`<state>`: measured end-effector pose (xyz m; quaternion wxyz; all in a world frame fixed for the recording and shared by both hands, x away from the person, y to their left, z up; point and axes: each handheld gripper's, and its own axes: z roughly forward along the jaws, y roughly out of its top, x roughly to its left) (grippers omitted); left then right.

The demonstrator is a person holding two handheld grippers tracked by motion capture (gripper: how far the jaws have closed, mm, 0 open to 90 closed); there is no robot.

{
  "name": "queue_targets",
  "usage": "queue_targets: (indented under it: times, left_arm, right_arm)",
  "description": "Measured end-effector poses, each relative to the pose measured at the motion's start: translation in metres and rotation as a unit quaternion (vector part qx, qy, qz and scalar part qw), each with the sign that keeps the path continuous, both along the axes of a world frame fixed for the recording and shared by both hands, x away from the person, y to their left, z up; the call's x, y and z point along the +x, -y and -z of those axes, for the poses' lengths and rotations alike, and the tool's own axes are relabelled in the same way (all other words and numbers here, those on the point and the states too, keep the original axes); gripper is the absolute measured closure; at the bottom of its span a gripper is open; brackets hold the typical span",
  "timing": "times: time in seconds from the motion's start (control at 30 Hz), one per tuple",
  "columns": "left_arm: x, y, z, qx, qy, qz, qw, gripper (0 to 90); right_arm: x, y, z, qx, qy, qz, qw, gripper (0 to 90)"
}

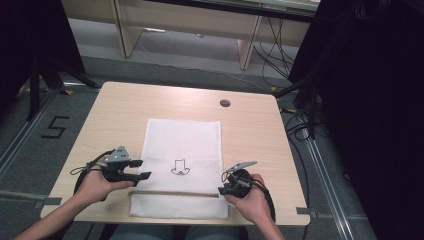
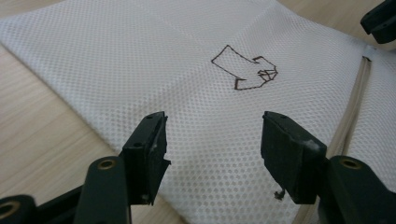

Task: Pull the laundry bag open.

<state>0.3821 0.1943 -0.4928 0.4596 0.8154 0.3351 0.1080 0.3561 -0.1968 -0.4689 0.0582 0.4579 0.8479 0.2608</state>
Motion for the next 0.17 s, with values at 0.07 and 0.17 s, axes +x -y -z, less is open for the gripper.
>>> queue_targets:
  times: [0.07, 0.17]
  left_arm:
    - [0.0012, -0.0034, -0.0003, -0.005, -0.001, -0.013, 0.9999, 40.6]
    - [0.0037, -0.0078, -0.0015, -0.011, 0.0, -0.019, 0.9998, 40.7]
  right_arm:
    - [-0.0005, 0.0001, -0.0003, 0.001, 0.004, -0.003, 1.0, 69.8]
    - [-0.0006, -0.0006, -0.0008, 0.004, 0.009, -0.001, 0.9999, 69.8]
